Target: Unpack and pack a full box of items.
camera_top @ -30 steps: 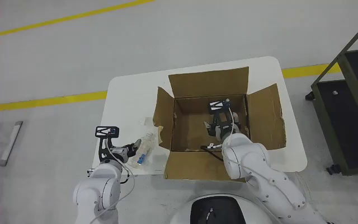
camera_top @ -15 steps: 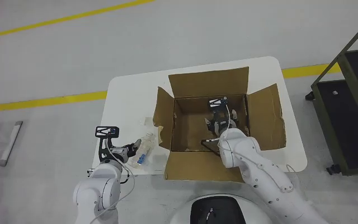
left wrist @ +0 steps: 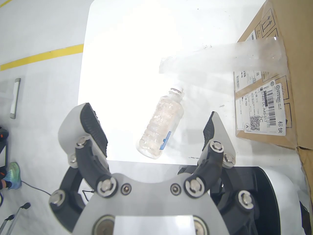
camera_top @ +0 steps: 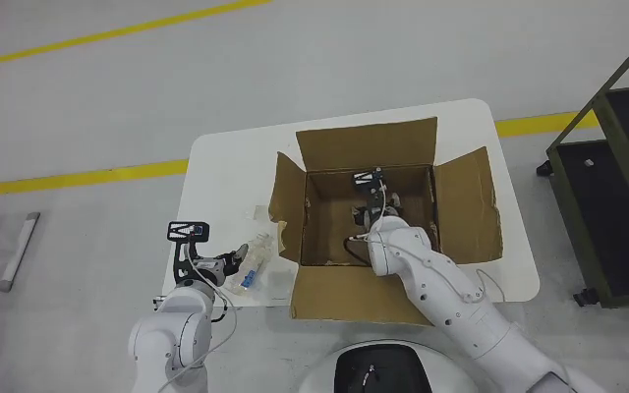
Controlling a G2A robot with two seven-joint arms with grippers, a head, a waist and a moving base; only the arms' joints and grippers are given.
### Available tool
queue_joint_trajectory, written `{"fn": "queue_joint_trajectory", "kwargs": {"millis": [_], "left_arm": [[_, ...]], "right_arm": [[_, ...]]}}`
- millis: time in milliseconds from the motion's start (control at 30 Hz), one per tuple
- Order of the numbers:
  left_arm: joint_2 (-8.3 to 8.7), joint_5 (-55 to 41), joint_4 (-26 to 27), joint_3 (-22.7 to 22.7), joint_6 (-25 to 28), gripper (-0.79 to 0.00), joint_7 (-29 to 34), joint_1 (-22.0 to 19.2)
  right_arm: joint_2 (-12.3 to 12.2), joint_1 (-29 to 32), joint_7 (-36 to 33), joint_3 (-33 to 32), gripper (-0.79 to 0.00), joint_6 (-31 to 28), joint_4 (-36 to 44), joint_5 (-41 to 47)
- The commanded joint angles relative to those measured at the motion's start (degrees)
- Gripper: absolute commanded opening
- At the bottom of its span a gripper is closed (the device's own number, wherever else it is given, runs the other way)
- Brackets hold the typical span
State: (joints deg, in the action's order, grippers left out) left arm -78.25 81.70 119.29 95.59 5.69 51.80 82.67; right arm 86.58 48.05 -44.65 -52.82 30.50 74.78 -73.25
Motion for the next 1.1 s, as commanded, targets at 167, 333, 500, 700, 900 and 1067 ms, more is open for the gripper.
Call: {"fn": "queue_joint_trajectory", "kwargs": {"millis": [167,333,500,700,900,1067], "left_arm": [[0.0,0.0,0.0,0.0,0.0,0.0,0.0,0.0],[0.0,0.0,0.0,0.0,0.0,0.0,0.0,0.0],[0.0,0.0,0.0,0.0,0.0,0.0,0.0,0.0],[0.0,0.0,0.0,0.0,0.0,0.0,0.0,0.0],[0.0,0.0,0.0,0.0,0.0,0.0,0.0,0.0],[0.0,0.0,0.0,0.0,0.0,0.0,0.0,0.0]], "right_arm": [[1.09,-1.63,0.4,-0.16,-0.099,0.26,-4.28,2.47],[1.7,-2.1,1.27,-0.36,-0.077,0.07,-6.24,3.61],[2.2,-2.62,1.8,-0.63,-0.382,0.17,-7.75,4.04],[2.72,-2.82,2.59,-1.19,-0.785,-0.29,-8.1,5.16],[2.8,-1.94,3.01,-2.22,-0.785,-1.03,-6.74,5.15],[2.53,-0.06,3.22,-3.81,-0.785,-2.01,-3.27,5.07]]}}
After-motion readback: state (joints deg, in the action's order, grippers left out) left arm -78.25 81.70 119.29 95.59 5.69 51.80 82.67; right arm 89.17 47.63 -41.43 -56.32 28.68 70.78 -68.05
